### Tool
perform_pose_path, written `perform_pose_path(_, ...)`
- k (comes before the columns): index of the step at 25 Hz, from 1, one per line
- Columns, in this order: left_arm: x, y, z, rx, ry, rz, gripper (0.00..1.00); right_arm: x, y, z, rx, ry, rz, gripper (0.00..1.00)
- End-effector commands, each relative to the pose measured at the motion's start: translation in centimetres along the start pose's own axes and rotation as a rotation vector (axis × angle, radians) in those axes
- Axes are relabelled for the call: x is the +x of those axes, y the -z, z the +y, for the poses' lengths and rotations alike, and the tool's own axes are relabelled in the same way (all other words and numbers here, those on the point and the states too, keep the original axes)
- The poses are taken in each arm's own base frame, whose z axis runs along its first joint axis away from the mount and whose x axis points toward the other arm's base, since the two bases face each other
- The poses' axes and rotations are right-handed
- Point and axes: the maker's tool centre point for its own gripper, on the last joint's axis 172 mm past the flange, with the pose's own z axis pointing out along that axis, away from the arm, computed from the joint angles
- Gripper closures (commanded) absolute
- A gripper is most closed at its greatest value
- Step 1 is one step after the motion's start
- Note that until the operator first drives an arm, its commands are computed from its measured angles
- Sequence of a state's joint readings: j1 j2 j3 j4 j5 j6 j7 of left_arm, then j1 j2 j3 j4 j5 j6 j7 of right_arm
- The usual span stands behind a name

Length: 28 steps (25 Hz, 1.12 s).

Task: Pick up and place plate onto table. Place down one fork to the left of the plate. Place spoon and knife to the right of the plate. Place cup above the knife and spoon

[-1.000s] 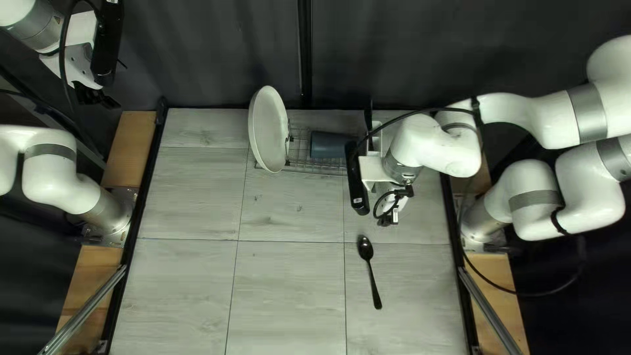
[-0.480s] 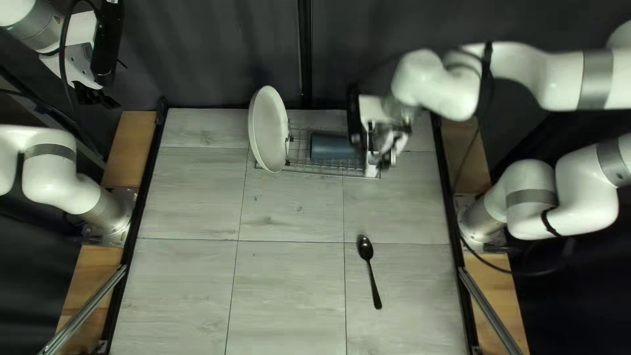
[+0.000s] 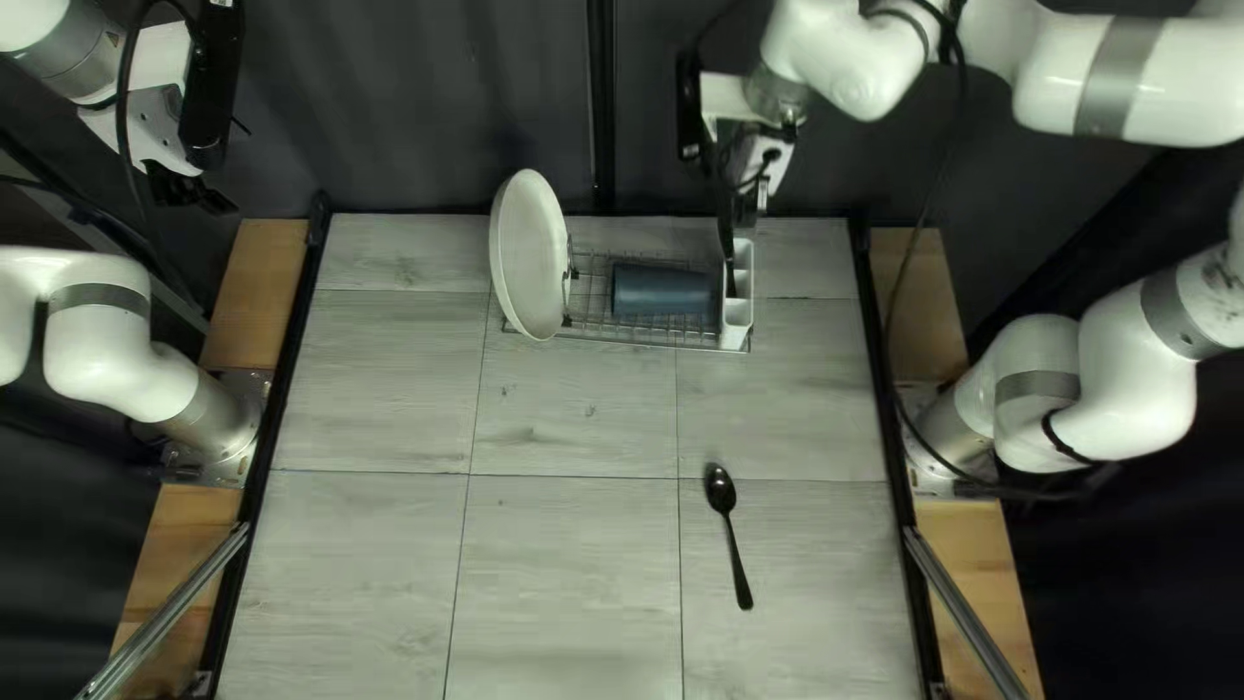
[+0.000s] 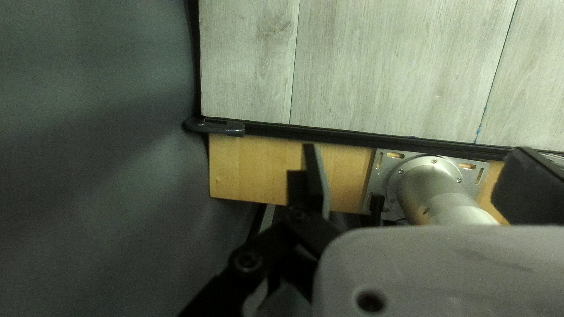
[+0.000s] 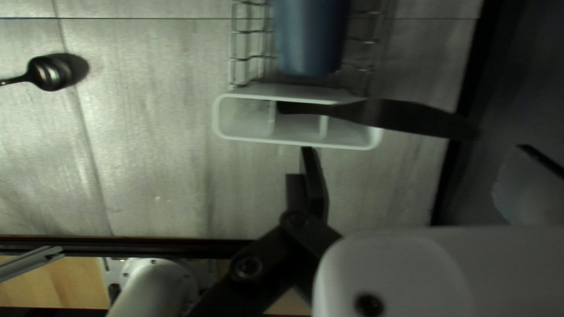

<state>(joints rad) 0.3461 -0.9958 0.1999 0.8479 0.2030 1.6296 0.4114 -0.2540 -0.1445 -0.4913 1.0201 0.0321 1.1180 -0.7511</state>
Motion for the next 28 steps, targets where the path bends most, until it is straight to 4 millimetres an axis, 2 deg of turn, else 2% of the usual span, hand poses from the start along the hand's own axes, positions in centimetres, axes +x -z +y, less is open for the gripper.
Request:
perform_pose_path(1, 0.0, 0.0, 0.0, 0.0, 0.0, 0.0, 0.0, -0.1, -1.4, 0.3, 0.009, -0.001, -0.016, 0.0)
perform_pose_path(8, 0.0, 0.0, 0.0, 0.0, 0.0, 0.0, 0.0, -0.3, -3.0, -0.8, 0.022, 0.003, -0.05, 0.0)
perform_pose_path(9, 0.0, 0.0, 0.0, 0.0, 0.0, 0.0, 0.0, -0.3, -3.2, -1.2, 0.023, 0.004, -0.054, 0.02)
perform_pose_path(10, 0.0, 0.0, 0.0, 0.0, 0.0, 0.0, 0.0, -0.3, -3.3, -1.5, 0.026, 0.005, -0.057, 0.07)
perform_pose_path(11, 0.0, 0.0, 0.0, 0.0, 0.0, 0.0, 0.0, -0.3, -3.4, -1.8, 0.027, 0.004, -0.059, 0.15)
perform_pose_path(12, 0.0, 0.0, 0.0, 0.0, 0.0, 0.0, 0.0, -0.3, -3.5, -2.1, 0.029, 0.004, -0.061, 0.4)
perform_pose_path(13, 0.0, 0.0, 0.0, 0.0, 0.0, 0.0, 0.0, -0.3, -3.5, -2.6, 0.028, 0.004, -0.061, 0.82)
perform_pose_path(15, 0.0, 0.0, 0.0, 0.0, 0.0, 0.0, 0.0, -0.2, -3.3, -3.3, 0.025, 0.005, -0.061, 0.99)
perform_pose_path(23, 0.0, 0.0, 0.0, 0.0, 0.0, 0.0, 0.0, -0.2, -1.9, -4.6, 0.011, 0.0, -0.06, 1.0)
perform_pose_path(28, 0.0, 0.0, 0.0, 0.0, 0.0, 0.0, 0.0, 0.0, 2.0, -7.0, -0.015, -0.012, -0.046, 1.0)
